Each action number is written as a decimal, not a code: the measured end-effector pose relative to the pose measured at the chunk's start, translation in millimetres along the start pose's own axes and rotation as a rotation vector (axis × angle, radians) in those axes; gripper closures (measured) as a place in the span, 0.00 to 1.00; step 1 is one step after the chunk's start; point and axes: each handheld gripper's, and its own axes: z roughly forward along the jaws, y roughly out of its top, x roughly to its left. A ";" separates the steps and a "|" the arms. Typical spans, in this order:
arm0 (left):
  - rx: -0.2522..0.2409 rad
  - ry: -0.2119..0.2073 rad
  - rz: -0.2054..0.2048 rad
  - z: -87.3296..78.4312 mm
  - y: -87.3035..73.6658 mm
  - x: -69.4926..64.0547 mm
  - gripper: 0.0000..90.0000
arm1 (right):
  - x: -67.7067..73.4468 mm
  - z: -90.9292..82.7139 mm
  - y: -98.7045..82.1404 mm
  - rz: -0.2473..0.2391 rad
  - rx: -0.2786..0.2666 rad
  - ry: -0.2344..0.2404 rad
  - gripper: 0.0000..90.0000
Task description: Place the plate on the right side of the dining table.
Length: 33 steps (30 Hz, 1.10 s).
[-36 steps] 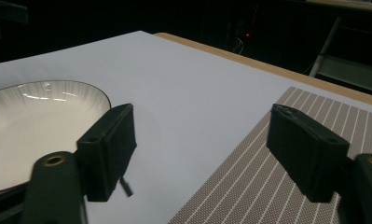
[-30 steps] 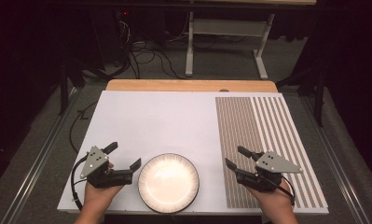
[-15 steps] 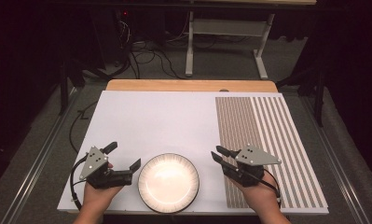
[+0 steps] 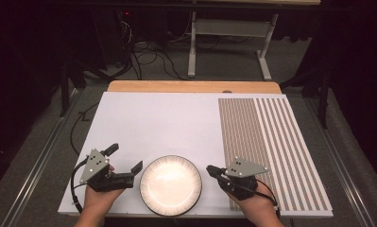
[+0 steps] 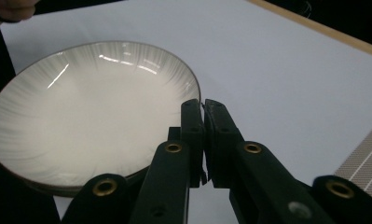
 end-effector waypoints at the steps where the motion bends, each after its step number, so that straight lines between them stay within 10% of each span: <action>1: 0.000 -0.001 0.000 0.1 -0.1 -0.1 0.00 | 1.9 1.4 -1.6 -0.008 0.018 0.009 1.00; 15: -0.002 -0.010 0.000 -0.6 -0.1 0.5 0.00 | 15.4 17.7 -10.2 -0.049 0.163 0.120 1.00; 33: -0.012 -0.010 -0.011 -0.7 0.4 1.5 0.00 | 18.2 22.0 -10.7 -0.049 0.206 0.135 1.00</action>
